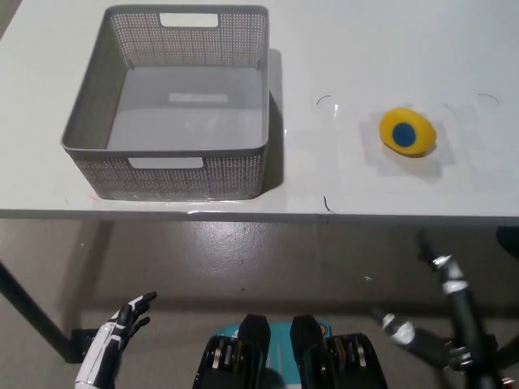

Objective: Use the right hand to pick up a yellow duck toy and place it into a container on the left hand side

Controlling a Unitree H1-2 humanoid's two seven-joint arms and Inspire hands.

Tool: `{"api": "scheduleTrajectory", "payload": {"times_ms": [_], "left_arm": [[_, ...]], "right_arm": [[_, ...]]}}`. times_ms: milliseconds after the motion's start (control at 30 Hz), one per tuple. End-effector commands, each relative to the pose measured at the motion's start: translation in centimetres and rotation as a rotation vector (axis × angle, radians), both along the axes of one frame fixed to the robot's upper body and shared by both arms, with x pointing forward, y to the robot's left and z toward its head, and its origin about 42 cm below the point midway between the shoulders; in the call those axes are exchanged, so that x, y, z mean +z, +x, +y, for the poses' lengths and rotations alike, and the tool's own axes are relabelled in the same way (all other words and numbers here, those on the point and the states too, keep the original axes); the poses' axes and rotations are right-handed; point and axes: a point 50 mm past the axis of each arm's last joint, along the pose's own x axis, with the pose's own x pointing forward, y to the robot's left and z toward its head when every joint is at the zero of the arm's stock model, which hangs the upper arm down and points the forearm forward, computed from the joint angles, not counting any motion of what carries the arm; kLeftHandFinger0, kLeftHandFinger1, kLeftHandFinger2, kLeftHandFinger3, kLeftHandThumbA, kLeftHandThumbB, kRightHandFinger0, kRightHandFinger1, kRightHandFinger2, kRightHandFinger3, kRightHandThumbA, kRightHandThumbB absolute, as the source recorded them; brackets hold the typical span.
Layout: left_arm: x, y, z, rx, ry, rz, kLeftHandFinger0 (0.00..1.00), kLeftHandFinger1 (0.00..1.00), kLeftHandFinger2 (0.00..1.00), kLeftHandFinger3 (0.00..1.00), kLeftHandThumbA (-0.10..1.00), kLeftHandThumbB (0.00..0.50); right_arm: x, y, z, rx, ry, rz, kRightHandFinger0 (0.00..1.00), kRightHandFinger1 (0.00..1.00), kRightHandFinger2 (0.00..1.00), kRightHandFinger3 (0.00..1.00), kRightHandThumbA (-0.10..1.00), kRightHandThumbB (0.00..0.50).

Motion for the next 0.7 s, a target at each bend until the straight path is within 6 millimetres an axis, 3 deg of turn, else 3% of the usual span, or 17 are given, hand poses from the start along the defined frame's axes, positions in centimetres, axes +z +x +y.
{"api": "scheduleTrajectory", "payload": {"times_ms": [0,167,200,233,333,433,467,500,667], "left_arm": [[1.2,0.5,0.5,-0.049,0.018,-0.09,1.0,1.0,1.0,1.0,1.0,0.191],[1.4,0.6,0.5,-0.055,0.023,-0.092,1.0,1.0,1.0,1.0,1.0,0.191],[1.4,0.6,0.5,-0.054,0.022,-0.092,1.0,1.0,1.0,1.0,1.0,0.196],[1.4,0.6,0.6,-0.056,0.02,-0.096,1.0,1.0,1.0,1.0,1.0,0.195],[1.3,0.4,0.7,-0.06,0.025,-0.088,1.0,1.0,1.0,1.0,1.0,0.201],[1.4,0.6,0.7,-0.062,0.028,-0.09,1.0,1.0,1.0,1.0,1.0,0.191],[1.4,0.6,0.7,-0.063,0.03,-0.091,1.0,1.0,1.0,1.0,1.0,0.178],[1.4,0.6,0.6,-0.065,0.029,-0.092,1.0,1.0,1.0,1.0,1.0,0.178],[1.3,0.5,0.7,-0.067,0.027,-0.092,1.0,1.0,1.0,1.0,1.0,0.192]], "right_arm": [[6.7,1.2,-1.5,-0.109,-0.106,-0.285,0.95,1.0,1.0,1.0,0.69,0.214],[11.8,4.1,-2.4,-0.195,-0.148,-0.385,0.99,1.0,1.0,1.0,0.63,0.27],[12.7,4.7,-2.5,-0.205,-0.151,-0.389,1.0,1.0,1.0,1.0,0.66,0.25],[13.4,5.4,-2.5,-0.213,-0.156,-0.395,1.0,1.0,1.0,1.0,0.67,0.284],[15.3,7.2,-2.7,-0.24,-0.22,-0.371,1.0,1.0,1.0,1.0,0.75,0.307],[18.0,10.2,-3.2,-0.257,-0.298,-0.332,1.0,1.0,1.0,1.0,0.8,0.324],[18.6,11.0,-3.3,-0.264,-0.32,-0.307,1.0,1.0,1.0,1.0,0.8,0.295],[19.9,12.9,-3.7,-0.258,-0.351,-0.265,1.0,1.0,1.0,1.0,0.82,0.344],[23.7,18.9,-4.5,-0.213,-0.462,-0.179,1.0,1.0,1.0,1.0,0.78,0.352]]}}
